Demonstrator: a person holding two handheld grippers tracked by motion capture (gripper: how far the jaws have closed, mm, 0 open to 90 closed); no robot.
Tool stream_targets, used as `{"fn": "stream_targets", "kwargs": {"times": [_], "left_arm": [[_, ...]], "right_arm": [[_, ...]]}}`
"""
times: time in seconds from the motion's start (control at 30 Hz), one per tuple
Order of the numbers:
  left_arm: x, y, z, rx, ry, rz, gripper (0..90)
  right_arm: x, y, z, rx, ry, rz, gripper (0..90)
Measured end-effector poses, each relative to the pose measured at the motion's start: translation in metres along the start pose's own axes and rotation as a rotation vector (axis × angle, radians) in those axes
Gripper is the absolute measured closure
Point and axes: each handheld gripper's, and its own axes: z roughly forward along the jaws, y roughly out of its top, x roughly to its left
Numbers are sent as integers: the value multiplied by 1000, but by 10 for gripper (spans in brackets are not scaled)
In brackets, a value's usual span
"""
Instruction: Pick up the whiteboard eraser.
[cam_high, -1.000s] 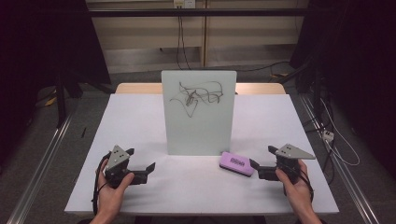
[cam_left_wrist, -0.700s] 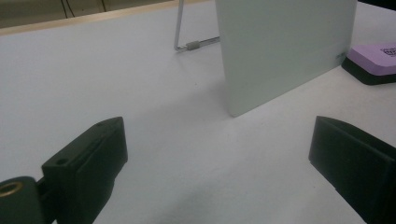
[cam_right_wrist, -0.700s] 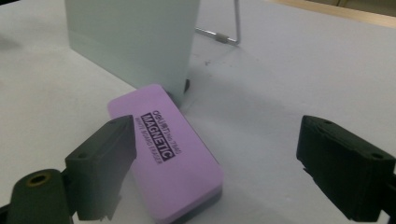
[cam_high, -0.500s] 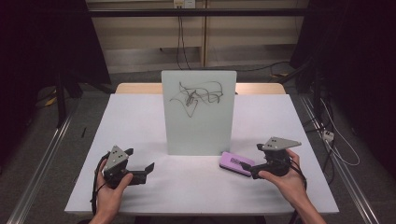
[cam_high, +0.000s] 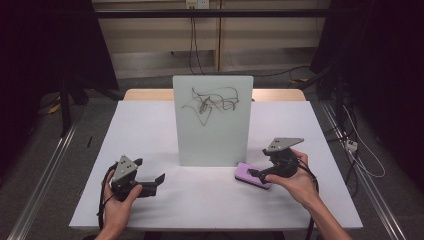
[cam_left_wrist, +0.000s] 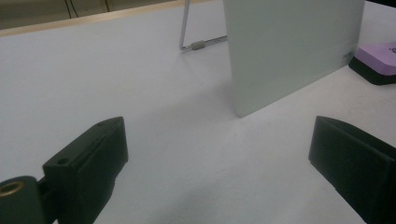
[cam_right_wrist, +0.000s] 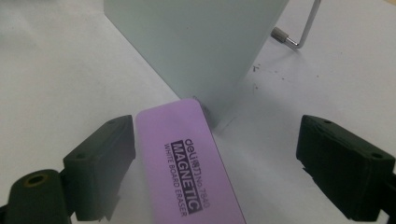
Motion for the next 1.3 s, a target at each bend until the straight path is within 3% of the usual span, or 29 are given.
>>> {"fn": "stream_targets", "kwargs": {"times": [0.33, 0.5, 0.7, 1.07, 1.3], "left_arm": [[0, -1, -1, 10, -13, 4, 46], [0, -2, -1, 13, -9, 5, 46], [1, -2, 0, 15, -11, -1, 46], [1, -2, 0, 21, -12, 6, 46], [-1, -2, 2, 30, -23, 20, 46]], "right_arm": [[3, 0, 13, 90, 40, -38, 139], [6, 1, 16, 126, 37, -81, 168], [9, 0, 21, 177, 68, -127, 222], [11, -1, 28, 220, 85, -183, 376], [13, -2, 30, 243, 75, -200, 381]]}}
